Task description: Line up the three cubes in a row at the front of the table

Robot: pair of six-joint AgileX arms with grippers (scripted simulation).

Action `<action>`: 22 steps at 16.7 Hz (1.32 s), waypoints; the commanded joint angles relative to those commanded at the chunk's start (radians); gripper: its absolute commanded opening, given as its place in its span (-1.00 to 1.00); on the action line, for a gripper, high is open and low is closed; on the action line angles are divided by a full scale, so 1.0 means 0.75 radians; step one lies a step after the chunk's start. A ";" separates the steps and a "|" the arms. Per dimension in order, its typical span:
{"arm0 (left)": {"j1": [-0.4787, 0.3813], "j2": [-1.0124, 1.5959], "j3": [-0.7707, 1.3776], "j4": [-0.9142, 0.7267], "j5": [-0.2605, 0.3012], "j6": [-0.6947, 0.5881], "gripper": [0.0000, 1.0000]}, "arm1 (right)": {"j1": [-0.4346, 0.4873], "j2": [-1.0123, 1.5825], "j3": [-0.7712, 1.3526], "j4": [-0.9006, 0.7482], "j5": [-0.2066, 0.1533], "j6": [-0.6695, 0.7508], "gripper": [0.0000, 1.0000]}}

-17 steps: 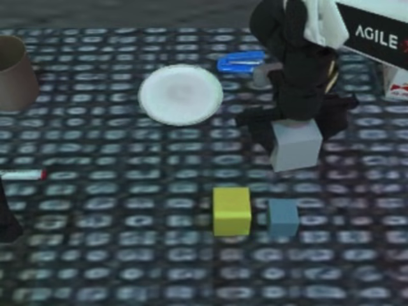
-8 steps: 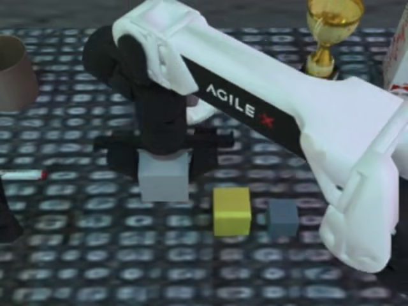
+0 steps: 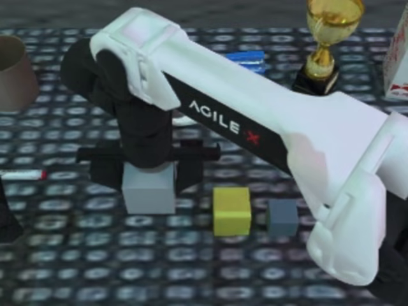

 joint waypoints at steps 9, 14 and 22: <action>0.000 0.000 0.000 0.000 0.000 0.000 1.00 | 0.005 -0.056 -0.448 0.379 0.001 0.003 -1.00; 0.000 0.000 0.000 0.000 0.000 0.000 1.00 | 0.009 -0.061 -0.493 0.425 0.001 0.003 -1.00; 0.000 0.000 0.000 0.000 0.000 0.000 1.00 | 0.009 -0.061 -0.493 0.425 0.001 0.003 0.06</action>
